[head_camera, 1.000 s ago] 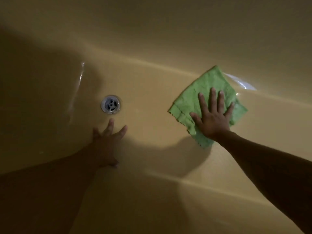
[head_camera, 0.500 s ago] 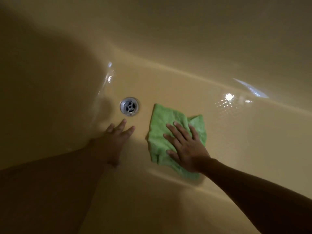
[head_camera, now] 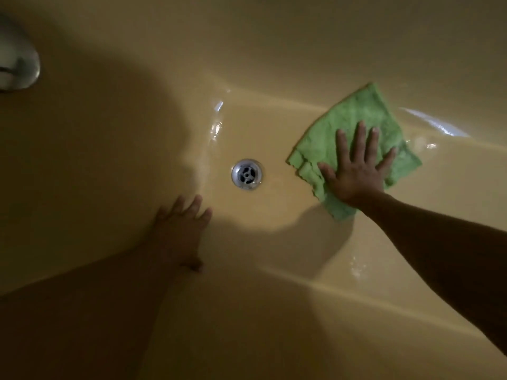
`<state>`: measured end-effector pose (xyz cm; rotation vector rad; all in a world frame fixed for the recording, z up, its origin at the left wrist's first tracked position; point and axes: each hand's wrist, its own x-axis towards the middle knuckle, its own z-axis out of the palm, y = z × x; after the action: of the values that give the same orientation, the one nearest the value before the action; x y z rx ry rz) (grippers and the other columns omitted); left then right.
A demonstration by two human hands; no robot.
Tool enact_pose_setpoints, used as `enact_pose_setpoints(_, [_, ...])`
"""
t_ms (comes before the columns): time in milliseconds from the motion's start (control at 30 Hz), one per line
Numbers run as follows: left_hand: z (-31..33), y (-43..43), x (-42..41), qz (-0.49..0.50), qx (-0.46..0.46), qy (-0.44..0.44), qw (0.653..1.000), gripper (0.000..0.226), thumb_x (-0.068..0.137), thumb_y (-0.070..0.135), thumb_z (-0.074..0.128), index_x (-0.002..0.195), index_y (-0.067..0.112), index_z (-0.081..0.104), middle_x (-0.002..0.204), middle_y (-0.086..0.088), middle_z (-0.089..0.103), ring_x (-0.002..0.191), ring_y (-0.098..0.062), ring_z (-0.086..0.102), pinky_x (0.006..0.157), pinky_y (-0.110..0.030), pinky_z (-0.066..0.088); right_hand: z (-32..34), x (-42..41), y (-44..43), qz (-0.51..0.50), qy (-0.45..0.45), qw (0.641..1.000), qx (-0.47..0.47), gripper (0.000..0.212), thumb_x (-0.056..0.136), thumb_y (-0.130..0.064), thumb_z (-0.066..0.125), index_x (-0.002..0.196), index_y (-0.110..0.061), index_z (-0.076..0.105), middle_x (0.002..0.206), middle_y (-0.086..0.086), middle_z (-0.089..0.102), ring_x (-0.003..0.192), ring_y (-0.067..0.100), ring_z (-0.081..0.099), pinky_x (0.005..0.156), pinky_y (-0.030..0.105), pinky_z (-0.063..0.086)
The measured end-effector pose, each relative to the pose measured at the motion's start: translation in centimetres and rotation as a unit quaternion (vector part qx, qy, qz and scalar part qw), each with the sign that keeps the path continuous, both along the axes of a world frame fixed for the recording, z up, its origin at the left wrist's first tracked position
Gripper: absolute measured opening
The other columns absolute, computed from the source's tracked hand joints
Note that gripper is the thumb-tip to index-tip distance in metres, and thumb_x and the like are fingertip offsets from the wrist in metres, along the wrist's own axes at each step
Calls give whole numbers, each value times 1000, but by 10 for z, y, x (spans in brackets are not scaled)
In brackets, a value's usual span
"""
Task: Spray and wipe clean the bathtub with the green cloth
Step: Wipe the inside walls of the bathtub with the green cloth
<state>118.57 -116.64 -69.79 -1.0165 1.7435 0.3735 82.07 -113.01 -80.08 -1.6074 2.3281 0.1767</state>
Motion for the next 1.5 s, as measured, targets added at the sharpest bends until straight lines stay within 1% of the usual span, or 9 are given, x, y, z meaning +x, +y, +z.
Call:
enact_pose_setpoints(167, [4,-19,1,-6,56,24,998,130,74,44,89,166,28,-2,170,-4,-24,158,-36,-16,127,-53,9,1,82,-76,76,-11,997,-13,82,94,-77,5,158,-33,-21,162,9,-38,149,35,-35,112,73,-17])
enact_pose_setpoints(300, [22,-48,12,-49,42,76,995,107,79,22,86,163,20,21,174,-3,3,159,-27,10,127,-39,21,0,135,-90,206,-28,978,-11,78,96,-73,7,161,-34,-11,166,8,-30,151,33,-30,113,74,-12])
enact_pose_setpoints(400, [45,-57,20,-147,-93,40,984,111,76,42,87,161,20,19,169,-11,12,156,-29,18,127,-44,16,-3,169,-77,267,-35,963,7,77,96,-71,5,161,-33,-11,166,8,-29,152,31,-29,113,72,-11])
enact_pose_setpoints(500, [54,-62,26,-168,-181,-19,969,137,68,69,82,164,18,0,172,-15,-5,159,-35,-5,126,-53,-3,0,198,-46,331,-75,941,23,76,97,-71,8,161,-34,-11,166,7,-27,153,30,-26,115,70,-12])
enact_pose_setpoints(733, [45,-62,32,-201,-179,-67,961,135,68,89,63,165,26,-8,169,-13,-26,155,-37,-25,118,-65,-19,14,186,63,451,-164,877,10,63,105,-64,16,162,-37,14,172,2,-3,158,25,-9,121,65,-1])
enact_pose_setpoints(867, [37,-62,31,-208,-172,-76,960,139,65,93,59,164,27,-12,168,-12,-30,154,-36,-28,114,-69,-21,16,134,97,439,-148,886,10,63,105,-65,23,161,-37,22,172,-1,3,158,25,-1,122,65,3])
enact_pose_setpoints(967, [31,-60,29,-209,-170,-77,960,139,64,95,57,163,28,-14,167,-11,-31,154,-36,-29,115,-69,-19,10,89,84,348,-88,933,21,72,100,-72,21,162,-36,18,172,1,6,158,31,10,120,67,6])
enact_pose_setpoints(1267, [31,-53,24,-204,-130,-83,967,150,59,91,67,164,20,-12,169,-13,-26,157,-32,-21,117,-69,-14,-3,104,-53,93,-26,995,6,80,95,-77,9,159,-37,-16,163,6,-37,149,32,-35,113,72,-18])
enact_pose_setpoints(1500, [63,-64,27,-248,-100,-157,951,153,57,97,61,163,16,-13,170,-9,-25,157,-30,-23,111,-74,-20,6,226,-39,222,-98,969,47,78,96,-72,7,159,-34,-18,162,9,-37,149,33,-35,112,72,-14])
